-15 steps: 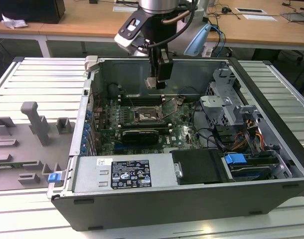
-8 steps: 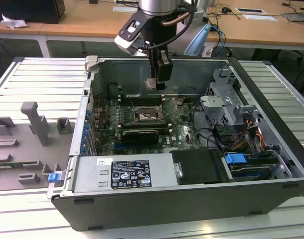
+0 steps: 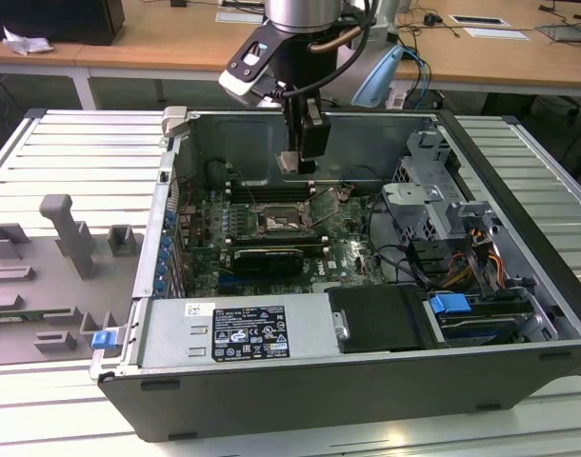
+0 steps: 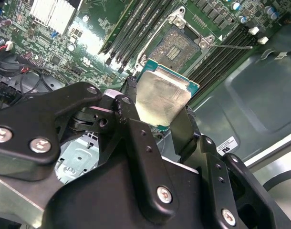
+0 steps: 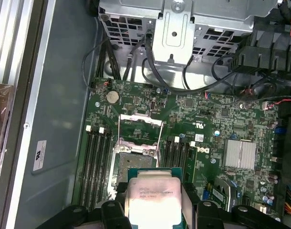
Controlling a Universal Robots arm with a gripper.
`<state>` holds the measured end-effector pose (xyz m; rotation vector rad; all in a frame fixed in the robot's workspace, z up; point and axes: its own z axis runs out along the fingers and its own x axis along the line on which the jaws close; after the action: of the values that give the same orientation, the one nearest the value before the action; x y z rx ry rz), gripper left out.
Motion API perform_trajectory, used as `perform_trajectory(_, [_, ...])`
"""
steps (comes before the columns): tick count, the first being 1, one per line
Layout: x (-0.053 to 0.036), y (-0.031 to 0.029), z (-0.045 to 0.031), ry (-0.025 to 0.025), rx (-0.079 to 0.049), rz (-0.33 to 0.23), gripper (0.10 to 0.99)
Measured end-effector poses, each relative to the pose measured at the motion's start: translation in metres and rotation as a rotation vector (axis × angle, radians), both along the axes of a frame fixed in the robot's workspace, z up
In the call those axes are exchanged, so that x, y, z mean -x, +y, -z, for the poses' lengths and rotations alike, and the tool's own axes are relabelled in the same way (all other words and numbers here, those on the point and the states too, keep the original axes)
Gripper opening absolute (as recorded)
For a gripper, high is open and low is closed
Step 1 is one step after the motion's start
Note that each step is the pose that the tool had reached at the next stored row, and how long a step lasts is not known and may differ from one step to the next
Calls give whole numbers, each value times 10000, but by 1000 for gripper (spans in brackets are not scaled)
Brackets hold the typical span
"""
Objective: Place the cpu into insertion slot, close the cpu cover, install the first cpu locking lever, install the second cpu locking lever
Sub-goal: 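Place the cpu into insertion slot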
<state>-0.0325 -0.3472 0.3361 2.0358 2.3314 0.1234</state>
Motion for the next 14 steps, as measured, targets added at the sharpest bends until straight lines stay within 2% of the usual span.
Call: perform_trajectory(14, [0,0,59,-1,0,1,525])
